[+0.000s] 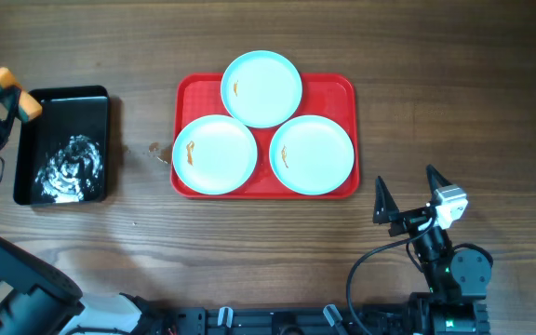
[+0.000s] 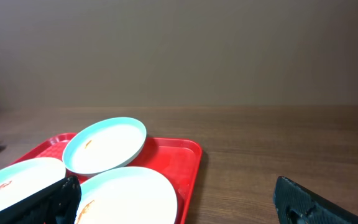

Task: Clean dirty plates on tray and stack at the side
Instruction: 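Dip and rub the held sponge in the water of the black tray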

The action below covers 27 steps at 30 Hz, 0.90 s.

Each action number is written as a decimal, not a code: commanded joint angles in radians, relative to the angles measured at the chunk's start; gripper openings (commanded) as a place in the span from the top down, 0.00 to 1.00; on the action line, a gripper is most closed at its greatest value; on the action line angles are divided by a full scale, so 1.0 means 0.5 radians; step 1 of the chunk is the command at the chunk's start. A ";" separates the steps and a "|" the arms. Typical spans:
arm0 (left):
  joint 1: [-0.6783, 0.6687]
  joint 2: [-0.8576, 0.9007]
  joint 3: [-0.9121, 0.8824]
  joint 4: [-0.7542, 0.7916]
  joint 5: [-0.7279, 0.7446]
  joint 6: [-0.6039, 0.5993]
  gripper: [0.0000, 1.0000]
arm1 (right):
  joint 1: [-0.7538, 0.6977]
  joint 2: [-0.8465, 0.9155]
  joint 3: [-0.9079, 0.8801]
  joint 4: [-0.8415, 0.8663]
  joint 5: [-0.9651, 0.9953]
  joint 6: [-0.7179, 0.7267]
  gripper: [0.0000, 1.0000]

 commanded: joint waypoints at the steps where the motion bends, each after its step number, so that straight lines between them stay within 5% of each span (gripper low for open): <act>1: -0.001 0.004 0.011 -0.125 0.185 0.021 0.96 | -0.008 0.002 -0.003 0.010 0.026 0.022 0.00; 4: 0.000 0.004 0.011 -0.539 0.090 0.623 0.96 | -0.008 0.002 -0.003 0.010 0.027 0.024 0.00; 7: 0.000 0.004 0.011 -0.879 -0.311 0.812 0.96 | -0.008 0.002 -0.003 0.010 0.027 0.024 0.00; 9: 0.002 0.004 0.011 -0.907 -0.396 0.808 0.96 | -0.008 0.002 -0.003 0.010 0.027 0.023 0.00; 12: 0.002 0.004 0.011 -0.702 -0.081 0.788 0.96 | -0.008 0.002 -0.003 0.010 0.027 0.023 0.00; 17: 0.002 0.004 0.011 -0.039 0.227 0.150 0.96 | -0.008 0.002 -0.003 0.010 0.027 0.024 0.00; 20: 0.002 0.004 0.011 -0.062 0.275 0.192 0.96 | -0.008 0.002 -0.003 0.010 0.027 0.023 0.00; 23: 0.002 0.004 0.007 -0.455 0.199 0.803 0.96 | -0.008 0.002 -0.003 0.010 0.027 0.023 0.00; 27: 0.001 0.004 -0.048 -0.945 -0.415 1.122 0.96 | -0.008 0.002 -0.003 0.010 0.027 0.023 0.00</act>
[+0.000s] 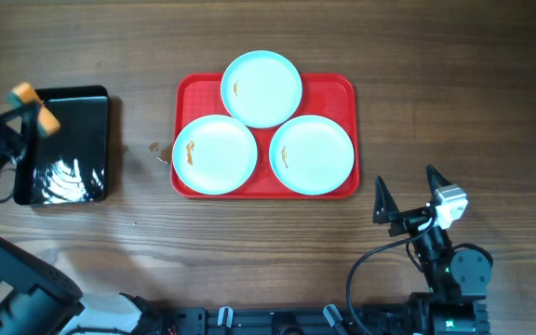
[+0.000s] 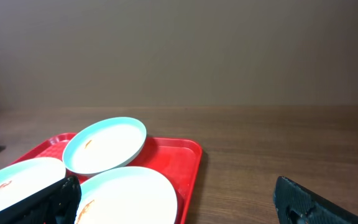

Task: Clean dirty plates on tray and stack at the side
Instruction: 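Dip and rub the held sponge in the water of the black tray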

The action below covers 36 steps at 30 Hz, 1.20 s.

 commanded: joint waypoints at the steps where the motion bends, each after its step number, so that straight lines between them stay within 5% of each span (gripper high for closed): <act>1: 0.002 0.005 -0.053 -0.238 -0.514 0.408 0.96 | -0.008 0.001 -0.003 0.010 0.027 0.023 0.00; 5: 0.005 -0.008 -0.053 0.065 0.020 0.383 0.96 | -0.008 0.001 -0.003 0.010 0.027 0.023 0.00; 7: 0.003 -0.008 -0.049 0.514 0.380 0.113 0.96 | -0.008 0.001 -0.003 0.011 0.027 0.024 0.00; 11: 0.004 -0.011 -0.049 0.982 0.395 -0.452 0.96 | -0.008 0.001 -0.003 0.010 0.026 0.024 0.00; 13: 0.004 -0.009 -0.053 0.957 0.395 -0.414 0.96 | -0.008 0.001 -0.003 0.010 0.026 0.023 0.00; 15: 0.003 -0.005 -0.091 0.785 0.331 -0.129 0.96 | -0.008 0.001 -0.003 0.010 0.027 0.023 0.00; 19: 0.004 -0.005 -0.228 0.124 -0.554 0.154 0.96 | -0.008 0.001 -0.003 0.010 0.027 0.023 0.00; 21: 0.005 -0.005 -0.235 -0.016 -0.741 0.153 0.96 | -0.008 0.001 -0.003 0.010 0.027 0.023 0.00; 29: 0.005 -0.282 -0.232 0.301 -0.439 -0.089 0.96 | -0.008 0.001 -0.003 0.010 0.027 0.023 0.01; 36: -0.005 -0.662 -0.233 0.249 -0.700 0.144 0.96 | -0.008 0.001 -0.003 0.010 0.026 0.023 0.00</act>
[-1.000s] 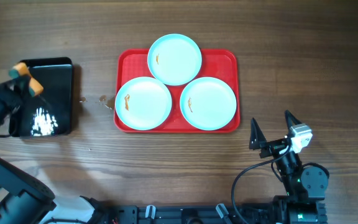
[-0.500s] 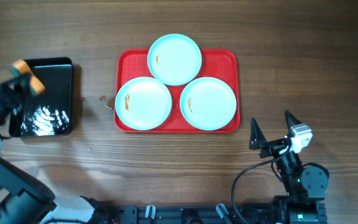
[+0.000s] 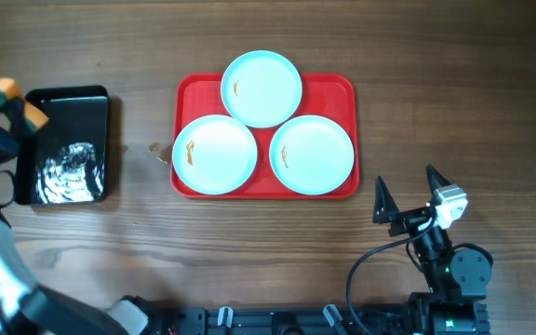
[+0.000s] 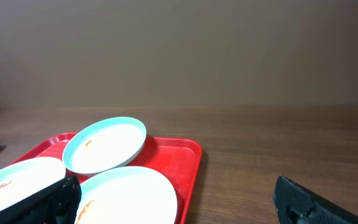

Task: Clean dirty plates on tray and stack at the side
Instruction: 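Dip and rub the held sponge in the water of the black tray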

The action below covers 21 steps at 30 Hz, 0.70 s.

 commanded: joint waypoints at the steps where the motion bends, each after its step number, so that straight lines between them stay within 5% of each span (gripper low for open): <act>1: -0.011 -0.051 0.016 -0.203 -0.249 0.288 0.96 | -0.008 -0.002 -0.004 0.011 0.027 0.023 0.00; 6: -0.053 0.232 0.012 -0.716 -0.893 0.837 0.96 | -0.008 -0.002 -0.004 0.010 0.027 0.023 0.00; 12: -0.053 0.438 0.017 -0.632 -0.305 0.835 0.96 | -0.008 -0.002 -0.004 0.010 0.027 0.024 0.00; 16: -0.053 0.305 0.053 -0.272 0.436 0.794 0.96 | -0.008 -0.002 -0.004 0.010 0.026 0.023 0.00; 21: -0.053 0.061 0.062 0.230 0.492 0.424 0.96 | -0.008 -0.002 -0.004 0.010 0.027 0.023 0.00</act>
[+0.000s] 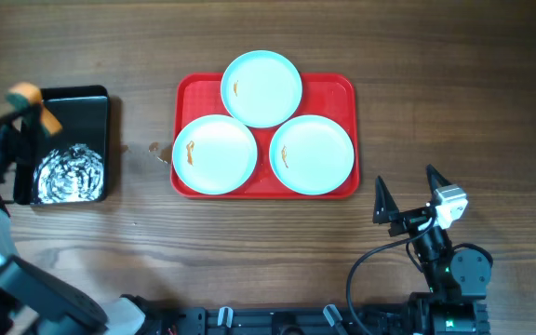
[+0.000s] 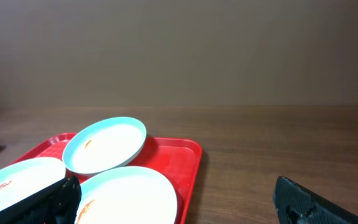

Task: Clean dirty plates on tray and stack at the side
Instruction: 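Dip and rub the held sponge in the water of the black tray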

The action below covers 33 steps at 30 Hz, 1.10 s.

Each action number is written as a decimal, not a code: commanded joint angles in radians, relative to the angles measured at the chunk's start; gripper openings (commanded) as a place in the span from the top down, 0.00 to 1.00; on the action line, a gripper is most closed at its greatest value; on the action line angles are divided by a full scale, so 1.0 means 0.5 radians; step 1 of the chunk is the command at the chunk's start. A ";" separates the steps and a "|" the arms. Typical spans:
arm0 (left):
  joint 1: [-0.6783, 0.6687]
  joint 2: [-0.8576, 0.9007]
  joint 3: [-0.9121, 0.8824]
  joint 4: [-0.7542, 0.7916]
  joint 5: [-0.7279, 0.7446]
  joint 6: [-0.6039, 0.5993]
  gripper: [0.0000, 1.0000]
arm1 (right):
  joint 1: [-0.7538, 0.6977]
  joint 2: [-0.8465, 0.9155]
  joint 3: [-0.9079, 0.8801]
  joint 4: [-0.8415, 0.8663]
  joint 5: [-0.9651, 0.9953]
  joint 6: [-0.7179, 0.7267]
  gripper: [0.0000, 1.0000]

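Three light-blue plates with orange smears lie on the red tray (image 1: 347, 88): one at the back (image 1: 261, 88), one front left (image 1: 214, 154) and one front right (image 1: 312, 154). The right wrist view shows the same plates, the back one (image 2: 104, 146) and the front right one (image 2: 126, 196) nearest. My right gripper (image 1: 406, 181) stands open near the front right of the table, clear of the tray, with nothing between its fingers (image 2: 61, 199). At the far left, my left gripper (image 1: 35, 107), orange-tipped, hangs over the back left corner of a black tray (image 1: 96, 98); its tips look apart.
A silvery crumpled wad (image 1: 63, 174) lies in the black tray. A small crumb or stain (image 1: 156, 151) marks the wooden table between the two trays. My left arm runs down the left edge of the overhead view.
My left gripper has shifted a little to the right, further over the black tray's corner. The silvery wad looks rounder. The plates, the red tray and the right arm are unchanged.
My left gripper was at the black tray's back left corner, then a little further right over it, then back at the left edge, and now over the corner again. The silvery wad's look changed each time. The plates and my right gripper stayed put.
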 commanded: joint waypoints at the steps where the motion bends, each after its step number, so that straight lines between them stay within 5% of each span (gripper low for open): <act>1: -0.010 -0.240 0.042 0.186 0.235 -0.204 0.96 | -0.008 -0.002 -0.004 0.010 0.027 0.022 0.00; 6: -0.010 -0.272 0.039 0.044 0.088 -0.181 0.96 | -0.008 -0.002 -0.004 0.011 0.026 0.023 0.00; 9: -0.034 -0.201 -0.014 -0.597 -0.809 0.230 0.96 | -0.008 -0.002 -0.004 0.010 0.026 0.024 0.00; 12: -0.092 -0.026 -0.053 -0.816 -1.550 0.304 0.96 | -0.008 -0.002 -0.004 0.011 0.027 0.023 0.00; 15: -0.094 0.014 -0.046 -0.775 -1.408 0.108 0.96 | -0.008 -0.002 -0.004 0.010 0.027 0.023 0.00; 21: -0.092 -0.236 0.120 -0.333 -0.436 -0.380 0.96 | -0.008 -0.002 -0.004 0.010 0.027 0.024 0.00; 25: -0.092 -0.439 0.124 0.074 -0.327 -0.719 0.96 | -0.008 -0.002 -0.004 0.010 0.026 0.023 0.00; 28: -0.092 -0.468 0.124 -0.066 -0.439 -0.632 0.96 | -0.008 -0.002 -0.004 0.010 0.026 0.023 0.00; 33: -0.110 -0.153 0.120 -0.898 -1.251 0.105 0.96 | -0.008 -0.002 -0.004 0.010 0.027 0.023 0.00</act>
